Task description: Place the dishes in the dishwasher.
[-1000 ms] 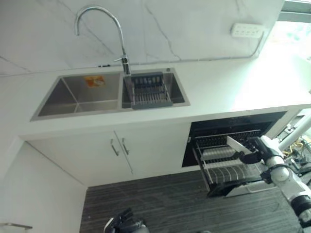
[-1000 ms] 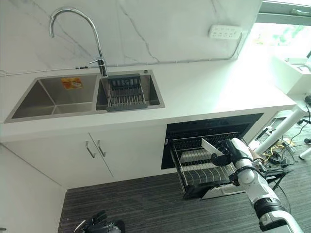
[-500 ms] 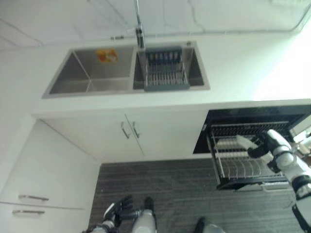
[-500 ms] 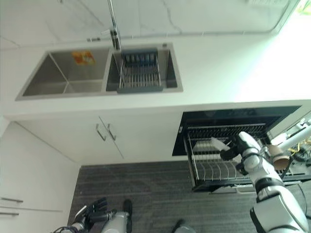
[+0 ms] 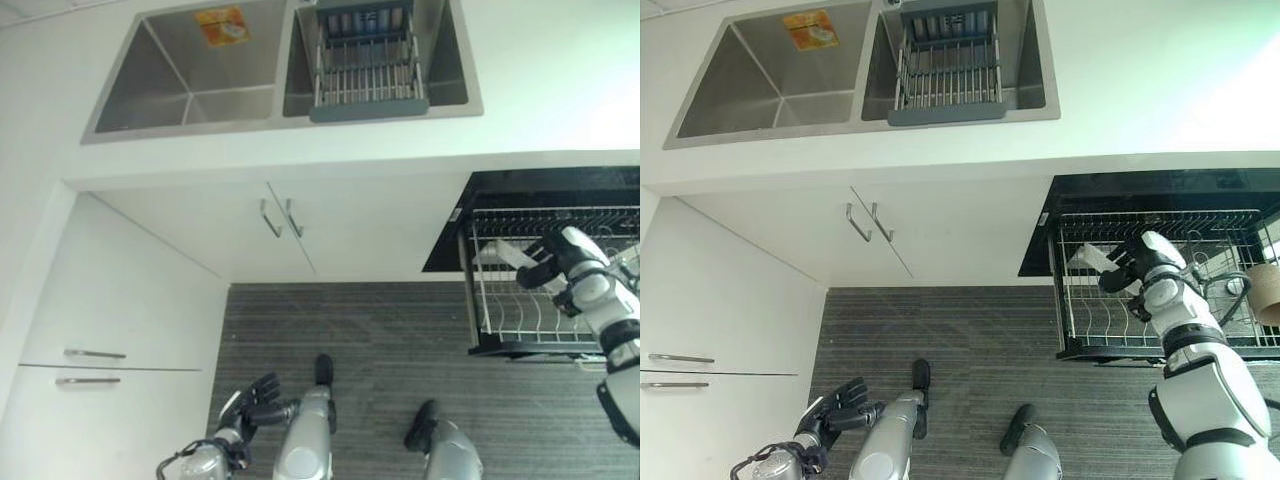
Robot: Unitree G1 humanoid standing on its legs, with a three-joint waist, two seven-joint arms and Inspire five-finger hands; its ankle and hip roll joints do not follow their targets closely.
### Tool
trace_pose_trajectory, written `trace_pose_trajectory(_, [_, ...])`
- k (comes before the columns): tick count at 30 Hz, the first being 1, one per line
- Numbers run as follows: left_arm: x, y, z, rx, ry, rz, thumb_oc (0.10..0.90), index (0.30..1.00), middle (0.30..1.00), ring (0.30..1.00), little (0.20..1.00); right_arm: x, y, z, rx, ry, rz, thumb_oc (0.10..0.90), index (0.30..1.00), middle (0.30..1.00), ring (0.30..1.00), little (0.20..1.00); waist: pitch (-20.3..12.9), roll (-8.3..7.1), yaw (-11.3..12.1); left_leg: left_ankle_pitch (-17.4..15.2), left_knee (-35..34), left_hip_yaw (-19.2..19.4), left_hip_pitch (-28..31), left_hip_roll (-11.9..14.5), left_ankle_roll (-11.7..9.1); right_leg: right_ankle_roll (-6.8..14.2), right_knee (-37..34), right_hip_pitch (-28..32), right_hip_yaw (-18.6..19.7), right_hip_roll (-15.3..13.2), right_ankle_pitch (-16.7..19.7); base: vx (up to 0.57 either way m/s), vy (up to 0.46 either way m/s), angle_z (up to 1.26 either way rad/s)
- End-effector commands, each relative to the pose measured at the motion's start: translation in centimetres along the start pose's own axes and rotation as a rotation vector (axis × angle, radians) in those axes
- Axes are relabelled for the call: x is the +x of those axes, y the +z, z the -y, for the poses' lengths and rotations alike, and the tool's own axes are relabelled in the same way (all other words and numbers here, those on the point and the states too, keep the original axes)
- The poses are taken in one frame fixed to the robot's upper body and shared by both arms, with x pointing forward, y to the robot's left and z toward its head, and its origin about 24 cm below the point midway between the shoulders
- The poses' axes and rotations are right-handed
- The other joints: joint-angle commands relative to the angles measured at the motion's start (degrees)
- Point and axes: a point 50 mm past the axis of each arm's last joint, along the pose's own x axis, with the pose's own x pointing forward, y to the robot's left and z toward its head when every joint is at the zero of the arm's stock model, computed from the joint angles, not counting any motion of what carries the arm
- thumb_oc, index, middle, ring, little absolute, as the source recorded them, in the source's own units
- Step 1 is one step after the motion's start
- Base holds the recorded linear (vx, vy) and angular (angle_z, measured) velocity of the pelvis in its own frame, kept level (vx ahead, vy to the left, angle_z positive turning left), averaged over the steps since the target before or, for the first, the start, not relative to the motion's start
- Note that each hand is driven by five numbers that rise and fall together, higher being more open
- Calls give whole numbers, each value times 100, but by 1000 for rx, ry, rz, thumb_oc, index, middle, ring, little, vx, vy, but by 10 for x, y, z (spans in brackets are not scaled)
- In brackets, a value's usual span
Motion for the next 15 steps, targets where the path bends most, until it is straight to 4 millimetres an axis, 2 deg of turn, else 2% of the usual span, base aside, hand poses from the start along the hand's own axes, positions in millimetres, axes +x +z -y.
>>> trace_pose_trajectory(1, [-2, 21, -13, 47, 14, 77, 800, 900, 900, 900, 900, 0, 14, 59, -48, -174, 20, 725, 787, 787, 787, 787, -206, -199, 38, -1243, 1014, -28, 186, 232, -309, 391, -830, 244, 290, -68, 536, -29, 31, 4])
trace_pose_trajectory(2, [-2, 20, -12, 47, 13, 76, 800, 900, 900, 900, 900, 0, 13, 59, -56, -167, 9, 800, 900, 900, 900, 900, -214, -199, 36, -1247, 1014, -19, 186, 234, -311, 393, -830, 243, 284, -81, 536, -23, 40, 2])
trace_pose_trajectory(4, [-2, 19, -11, 45, 12, 73, 800, 900, 900, 900, 900, -1, 7, 57, -59, -152, -18, 800, 900, 900, 900, 900, -232, -199, 31, -1253, 1014, 1, 195, 224, -311, 402, -830, 247, 279, -104, 542, -11, 50, 0])
trace_pose_trajectory(7, [-3, 16, -12, 34, 21, 55, 800, 900, 900, 900, 900, -2, -4, 56, 25, -109, -57, 800, 900, 900, 900, 900, -267, -212, 19, -1278, 1014, 36, 247, 215, -305, 427, -830, 271, 256, -164, 571, -3, 50, 3])
trace_pose_trajectory(15, [-3, 12, -14, 38, 20, 35, 800, 900, 900, 900, 900, -4, -7, 67, 94, -117, -75, 800, 900, 900, 900, 900, -290, -227, -27, -1326, 1014, 166, 322, 205, -267, 482, -830, 306, 222, -260, 617, -6, 46, 0])
